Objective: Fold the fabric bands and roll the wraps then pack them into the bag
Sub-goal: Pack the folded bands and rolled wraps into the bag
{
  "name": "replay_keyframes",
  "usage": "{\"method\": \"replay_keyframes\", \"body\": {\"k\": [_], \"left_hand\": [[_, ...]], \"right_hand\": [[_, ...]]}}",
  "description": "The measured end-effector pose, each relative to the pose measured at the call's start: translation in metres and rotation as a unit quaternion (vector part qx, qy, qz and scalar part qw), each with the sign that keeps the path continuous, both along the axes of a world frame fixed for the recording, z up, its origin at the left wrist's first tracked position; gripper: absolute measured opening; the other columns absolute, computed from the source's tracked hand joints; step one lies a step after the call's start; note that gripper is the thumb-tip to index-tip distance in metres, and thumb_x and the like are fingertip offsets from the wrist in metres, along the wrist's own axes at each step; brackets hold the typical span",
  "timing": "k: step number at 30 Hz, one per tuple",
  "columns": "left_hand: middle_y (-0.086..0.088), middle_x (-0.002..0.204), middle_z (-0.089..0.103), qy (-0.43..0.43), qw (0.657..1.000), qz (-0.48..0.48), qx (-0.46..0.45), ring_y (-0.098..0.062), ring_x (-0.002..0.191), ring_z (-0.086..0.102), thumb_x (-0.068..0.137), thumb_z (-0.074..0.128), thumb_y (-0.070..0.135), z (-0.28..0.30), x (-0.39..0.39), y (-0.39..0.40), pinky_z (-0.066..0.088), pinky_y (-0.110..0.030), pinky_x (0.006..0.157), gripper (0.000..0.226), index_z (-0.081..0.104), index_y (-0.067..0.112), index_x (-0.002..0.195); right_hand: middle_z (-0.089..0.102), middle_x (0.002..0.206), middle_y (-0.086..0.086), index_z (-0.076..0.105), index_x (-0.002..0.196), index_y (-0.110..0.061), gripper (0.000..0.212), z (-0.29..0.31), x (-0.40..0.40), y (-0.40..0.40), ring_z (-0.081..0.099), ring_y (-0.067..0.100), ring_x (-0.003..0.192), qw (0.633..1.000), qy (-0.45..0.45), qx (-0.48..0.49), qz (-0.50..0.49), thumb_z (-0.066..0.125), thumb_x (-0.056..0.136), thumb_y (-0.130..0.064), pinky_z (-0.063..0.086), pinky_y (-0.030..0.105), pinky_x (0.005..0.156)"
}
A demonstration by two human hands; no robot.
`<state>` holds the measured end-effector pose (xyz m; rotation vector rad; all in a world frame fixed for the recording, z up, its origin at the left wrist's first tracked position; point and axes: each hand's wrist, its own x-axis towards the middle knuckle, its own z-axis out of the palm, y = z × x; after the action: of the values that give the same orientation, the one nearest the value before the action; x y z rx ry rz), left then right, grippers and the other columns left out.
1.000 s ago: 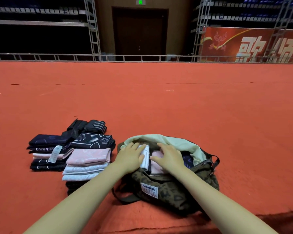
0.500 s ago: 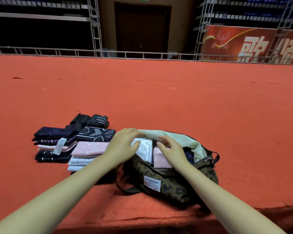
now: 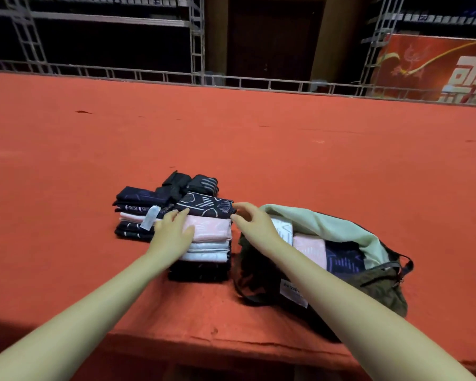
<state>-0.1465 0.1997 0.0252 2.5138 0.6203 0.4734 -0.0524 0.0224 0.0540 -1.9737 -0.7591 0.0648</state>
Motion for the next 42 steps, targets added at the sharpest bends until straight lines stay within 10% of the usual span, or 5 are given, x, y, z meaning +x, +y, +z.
{"method": "replay_keyframes", "body": {"k": [13, 19, 27, 36, 42], "left_hand": [[-0.005, 0.153, 0.025, -0.13, 0.985, -0.091, -0.061, -0.016, 0.142, 0.022, 0.088, 0.036, 0.038, -0.045, -0.025, 0.002, 0.014, -0.025, 0.114, 0.061, 0.03, 0.016, 0.145], [0.007, 0.152, 0.02, -0.154, 0.977, -0.139, -0.051, -0.006, 0.143, 0.015, 0.086, 0.026, 0.05, -0.049, -0.033, 0.008, 0.011, -0.023, 0.115, 0.066, 0.027, 0.021, 0.145], [0.013, 0.146, 0.03, -0.159, 0.979, -0.121, -0.044, -0.002, 0.137, 0.025, 0.082, 0.038, 0.053, -0.038, -0.046, 0.007, 0.023, -0.025, 0.112, 0.067, 0.031, 0.029, 0.144], [0.0, 0.143, 0.038, -0.133, 0.99, -0.052, 0.004, -0.018, 0.132, 0.033, 0.087, 0.045, 0.045, -0.022, -0.051, -0.005, 0.025, -0.029, 0.109, 0.059, 0.039, 0.022, 0.141], [-0.008, 0.152, 0.026, 0.031, 0.995, -0.027, 0.086, -0.023, 0.142, 0.016, 0.094, 0.044, 0.039, -0.029, -0.045, -0.017, 0.021, -0.041, 0.112, 0.048, 0.045, 0.021, 0.138]], "right_hand": [[0.058, 0.099, 0.008, 0.068, 0.104, -0.008, 0.027, -0.016, -0.002, 0.032, 0.052, 0.028, 0.091, 0.922, -0.358, -0.085, 0.118, 0.065, 0.079, -0.018, 0.045, 0.035, 0.078], [0.054, 0.131, 0.01, 0.042, 0.139, -0.012, 0.058, 0.006, -0.014, 0.041, 0.049, 0.025, 0.119, 0.911, -0.227, -0.279, 0.205, 0.061, 0.086, -0.027, 0.039, 0.034, 0.098], [0.059, 0.11, 0.005, 0.052, 0.115, -0.012, 0.046, 0.015, -0.019, 0.05, 0.056, 0.023, 0.097, 0.918, -0.122, -0.325, 0.192, 0.068, 0.079, -0.034, 0.047, 0.036, 0.082], [0.057, 0.111, -0.004, 0.049, 0.123, -0.021, 0.042, 0.031, -0.018, 0.011, 0.055, 0.015, 0.099, 0.994, -0.012, -0.056, 0.092, 0.06, 0.084, -0.015, 0.043, 0.028, 0.08], [0.064, 0.108, 0.0, 0.056, 0.121, -0.015, 0.052, 0.036, 0.005, -0.064, 0.06, 0.013, 0.091, 0.976, 0.136, 0.168, 0.002, 0.054, 0.07, -0.024, 0.049, 0.026, 0.072]]}}
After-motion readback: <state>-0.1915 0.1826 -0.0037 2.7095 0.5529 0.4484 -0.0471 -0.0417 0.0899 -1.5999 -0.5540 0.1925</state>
